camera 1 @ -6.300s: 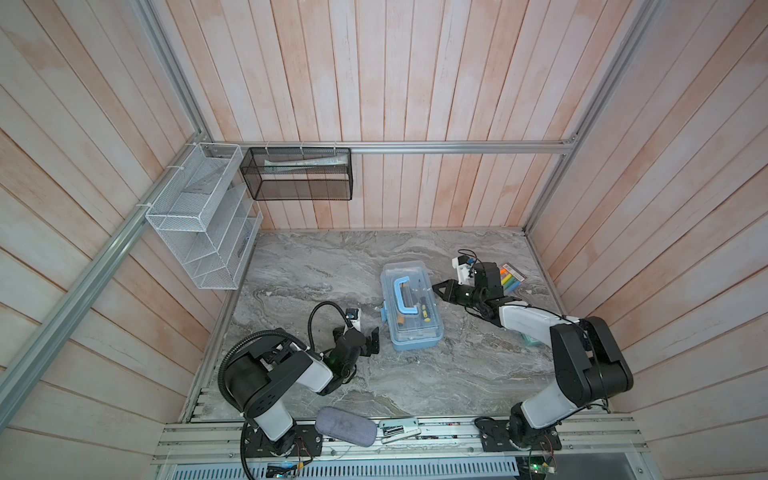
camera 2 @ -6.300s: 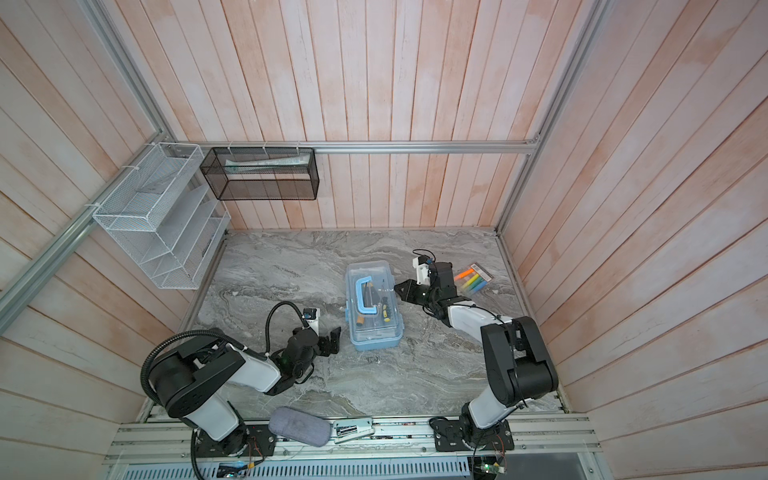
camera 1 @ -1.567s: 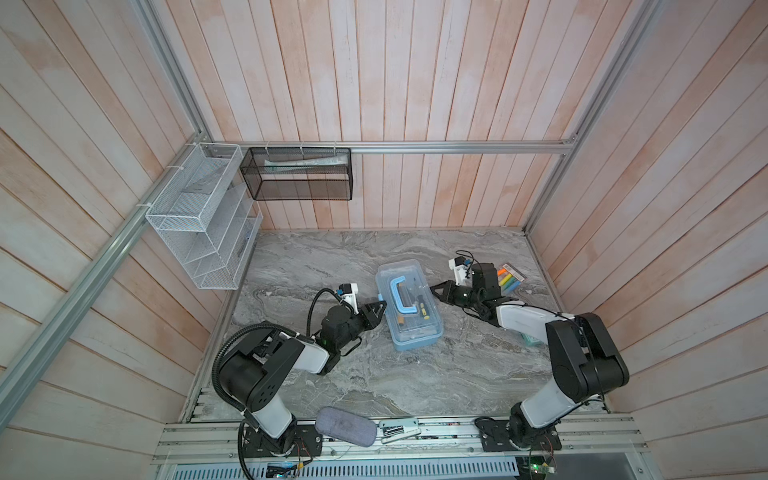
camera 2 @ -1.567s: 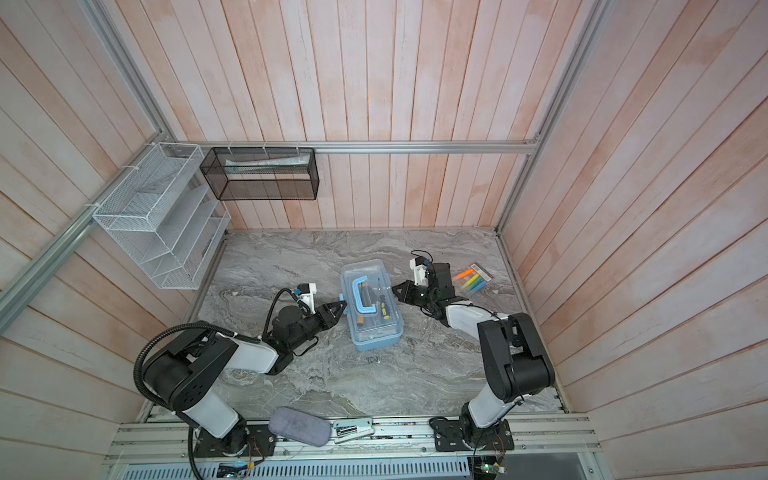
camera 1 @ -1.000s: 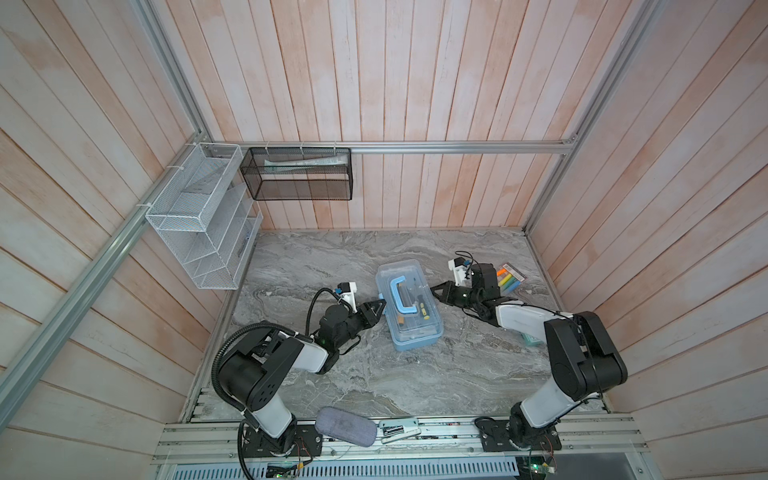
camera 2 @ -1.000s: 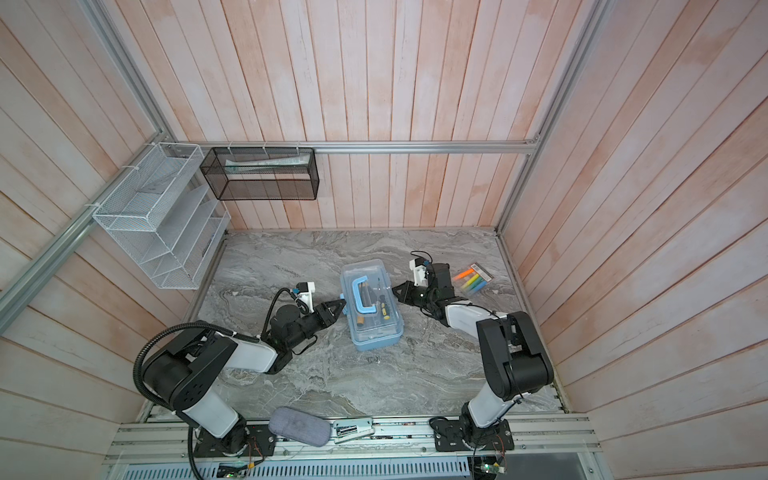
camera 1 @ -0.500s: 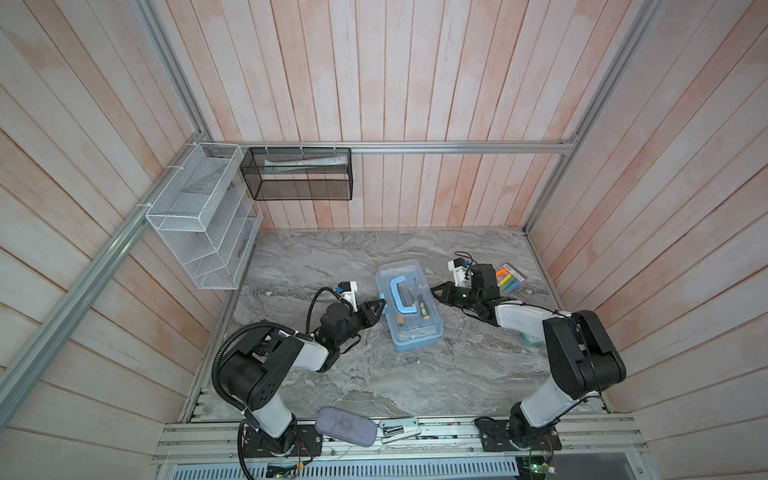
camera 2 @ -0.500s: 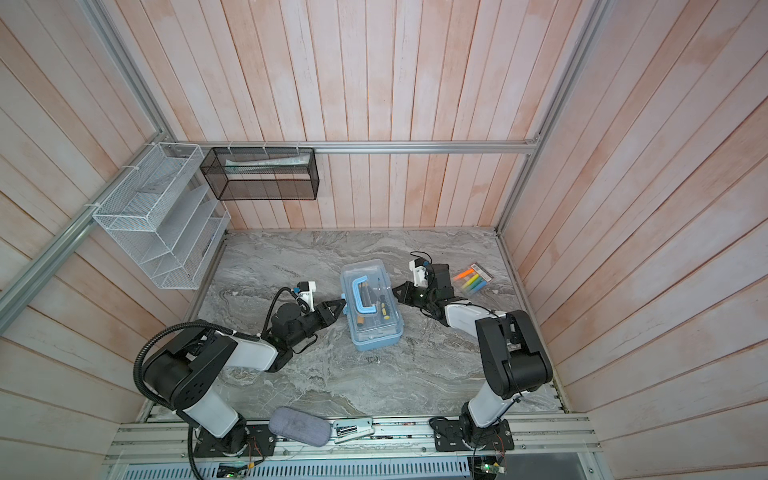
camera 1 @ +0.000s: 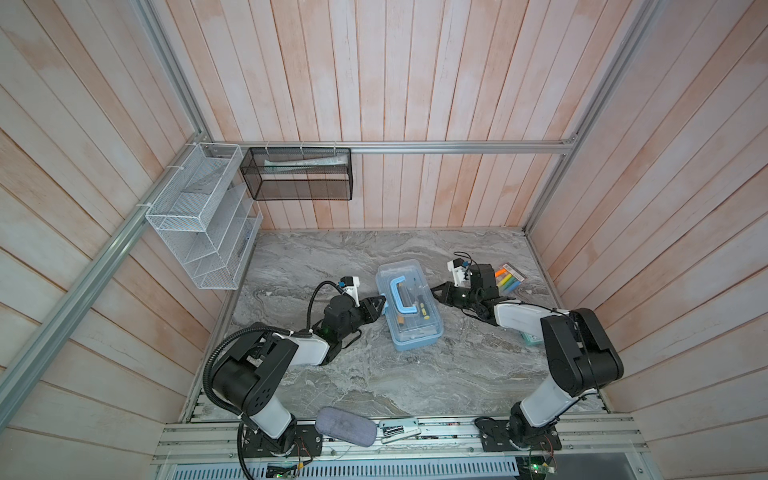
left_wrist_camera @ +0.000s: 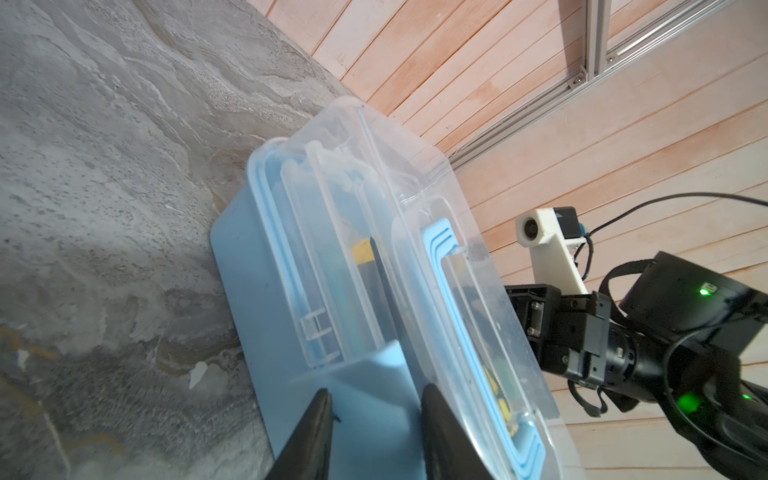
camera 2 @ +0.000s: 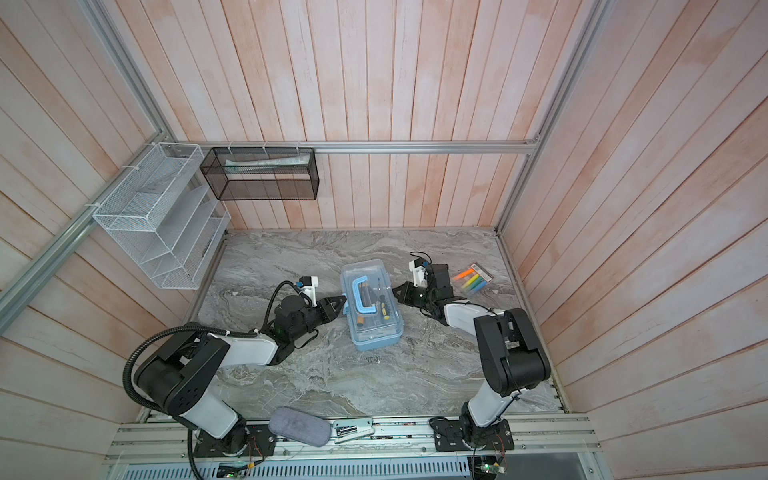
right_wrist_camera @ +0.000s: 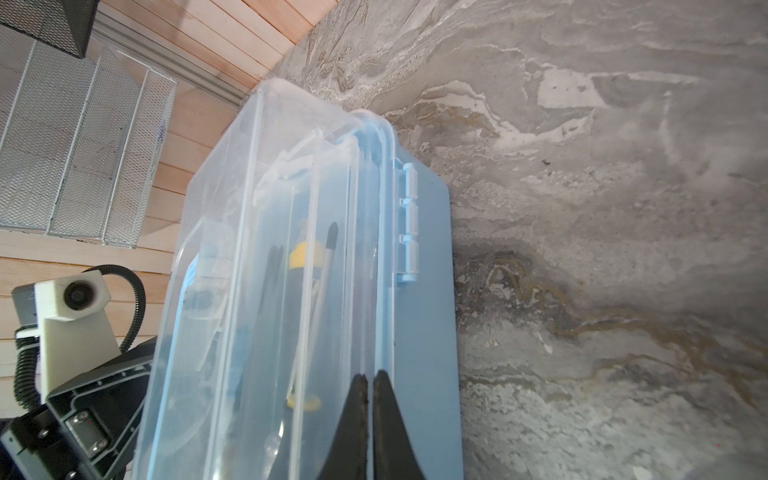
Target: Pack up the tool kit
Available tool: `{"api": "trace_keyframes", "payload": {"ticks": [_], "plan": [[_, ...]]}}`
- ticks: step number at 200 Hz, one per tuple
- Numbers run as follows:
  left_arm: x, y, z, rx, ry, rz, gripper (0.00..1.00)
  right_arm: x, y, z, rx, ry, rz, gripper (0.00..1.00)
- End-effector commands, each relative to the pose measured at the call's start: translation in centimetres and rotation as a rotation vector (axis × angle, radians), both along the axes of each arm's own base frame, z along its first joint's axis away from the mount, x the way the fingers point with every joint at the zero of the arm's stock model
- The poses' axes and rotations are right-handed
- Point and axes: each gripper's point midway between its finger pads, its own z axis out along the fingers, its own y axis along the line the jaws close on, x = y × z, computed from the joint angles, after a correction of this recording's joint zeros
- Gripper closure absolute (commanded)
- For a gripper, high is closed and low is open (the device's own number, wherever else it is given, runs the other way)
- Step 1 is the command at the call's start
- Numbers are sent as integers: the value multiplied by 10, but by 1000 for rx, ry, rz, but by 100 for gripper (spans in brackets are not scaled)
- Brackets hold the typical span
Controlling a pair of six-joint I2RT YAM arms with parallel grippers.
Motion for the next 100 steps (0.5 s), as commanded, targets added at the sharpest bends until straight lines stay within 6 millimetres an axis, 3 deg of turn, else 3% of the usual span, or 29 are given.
{"api": "trace_keyframes", "payload": {"ticks": [1,100], "plan": [[-2,5,-14,74,41,8,62,-9,15,-4,23,29,75,94],[-5,-1,-10,23,22,-25,63,-8,18,-7,29,39,81,93]]}}
